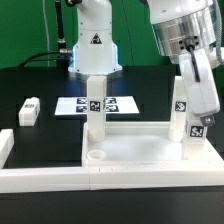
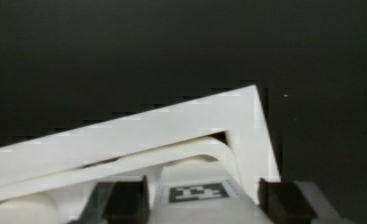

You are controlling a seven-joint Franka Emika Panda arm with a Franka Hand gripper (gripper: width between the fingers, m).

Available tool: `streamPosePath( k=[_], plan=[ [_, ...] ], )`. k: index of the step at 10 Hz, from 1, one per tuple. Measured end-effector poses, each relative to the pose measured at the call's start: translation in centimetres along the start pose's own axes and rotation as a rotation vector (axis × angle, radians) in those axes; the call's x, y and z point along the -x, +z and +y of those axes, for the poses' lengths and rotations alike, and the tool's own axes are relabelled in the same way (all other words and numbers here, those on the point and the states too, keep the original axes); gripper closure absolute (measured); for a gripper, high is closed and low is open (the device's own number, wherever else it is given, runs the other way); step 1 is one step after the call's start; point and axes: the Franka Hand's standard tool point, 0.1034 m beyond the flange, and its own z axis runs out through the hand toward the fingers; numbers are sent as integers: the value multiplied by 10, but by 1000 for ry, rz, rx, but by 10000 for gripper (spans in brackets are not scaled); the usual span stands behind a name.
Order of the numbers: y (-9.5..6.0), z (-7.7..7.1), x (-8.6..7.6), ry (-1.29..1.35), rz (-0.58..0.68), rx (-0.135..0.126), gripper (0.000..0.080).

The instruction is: Assemble desk

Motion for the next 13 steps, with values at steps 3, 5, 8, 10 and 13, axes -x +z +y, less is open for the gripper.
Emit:
streamPosePath(
  k=[3,5,8,10,13],
  plan=[
    [1,0,-1,27,5,-3,503],
    [1,0,-1,19,5,-3,299],
    [-45,-8,-11,-79,-40,-72,155],
    [-71,-9,-23,-87,-61,-94,151],
    [-65,-6,-21,-91,-60,-86,151]
  ],
)
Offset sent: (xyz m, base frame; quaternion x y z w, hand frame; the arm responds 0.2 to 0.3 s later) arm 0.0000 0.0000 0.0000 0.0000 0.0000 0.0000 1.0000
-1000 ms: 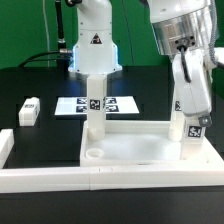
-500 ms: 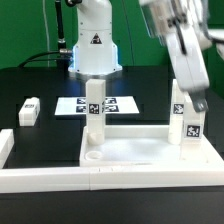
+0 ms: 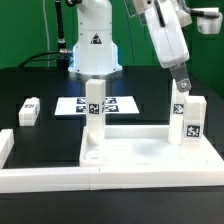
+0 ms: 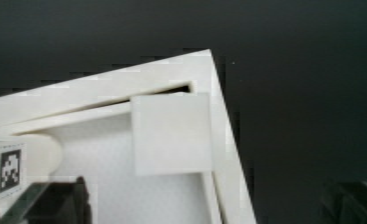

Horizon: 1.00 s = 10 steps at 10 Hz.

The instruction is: Assemble desk

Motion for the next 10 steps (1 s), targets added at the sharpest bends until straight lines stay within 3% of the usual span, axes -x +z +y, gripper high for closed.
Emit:
streamPosePath(
  k=[3,4,7,9,10],
  plan=[
    [0,1,-3,-22,3,0,151],
    [-2,6,-19,-104,15,2,151],
    [-43,13,-65,-362,28,-25,151],
    [-56,15,-78,-501,21,-16,151],
    [-55,15,-78,-558,24,-15,151]
  ],
)
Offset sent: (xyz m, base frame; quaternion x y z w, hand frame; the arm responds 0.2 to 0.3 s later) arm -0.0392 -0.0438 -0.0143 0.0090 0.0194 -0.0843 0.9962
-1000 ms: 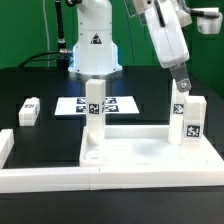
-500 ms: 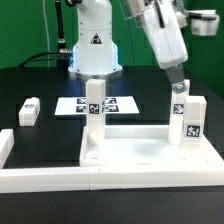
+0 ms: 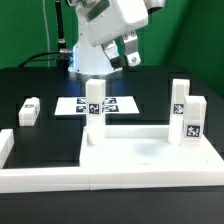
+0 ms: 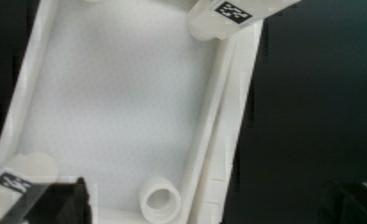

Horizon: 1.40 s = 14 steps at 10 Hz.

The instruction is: Assemble desk

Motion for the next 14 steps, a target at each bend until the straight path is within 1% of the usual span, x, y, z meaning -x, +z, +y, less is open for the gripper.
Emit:
streamPosePath(
  k=[3,4,6,7,8,9,10,11,12,14],
  plan=[
    [1,1,0,-229,-1,2,151],
    [5,4,-5,-384,4,4,151],
    [-8,25,-29,-621,17,10,151],
    [-14,39,-43,-720,23,17,151],
    [-22,54,-65,-849,26,25,151],
    [-29,63,-81,-900,22,27,151],
    [-27,67,-84,-947,15,30,151],
    [-25,64,-79,-979,11,30,151],
    [-25,65,-80,-1018,10,31,151],
    [-25,66,-78,-1000,-10,32,151]
  ],
)
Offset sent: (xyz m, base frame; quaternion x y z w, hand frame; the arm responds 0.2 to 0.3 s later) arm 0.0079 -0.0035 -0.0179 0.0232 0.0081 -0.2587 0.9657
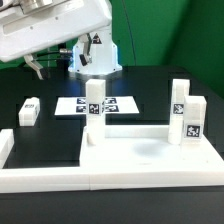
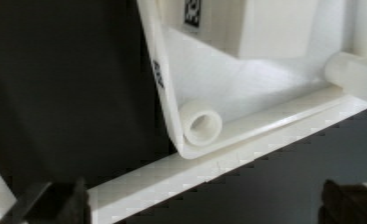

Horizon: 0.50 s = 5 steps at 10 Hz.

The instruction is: Assemble desk

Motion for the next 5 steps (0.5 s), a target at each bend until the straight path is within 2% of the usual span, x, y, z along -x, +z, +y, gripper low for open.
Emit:
streamPosePath(
  k=[1,2,3,5],
  plan=[
    [2,1,4,-8,-29,-5,151],
    [12,16,17,-48,-110,9,151],
    [16,44,34,-78,-230,10,151],
    [8,98,38,-122,-357,72,151]
  ],
)
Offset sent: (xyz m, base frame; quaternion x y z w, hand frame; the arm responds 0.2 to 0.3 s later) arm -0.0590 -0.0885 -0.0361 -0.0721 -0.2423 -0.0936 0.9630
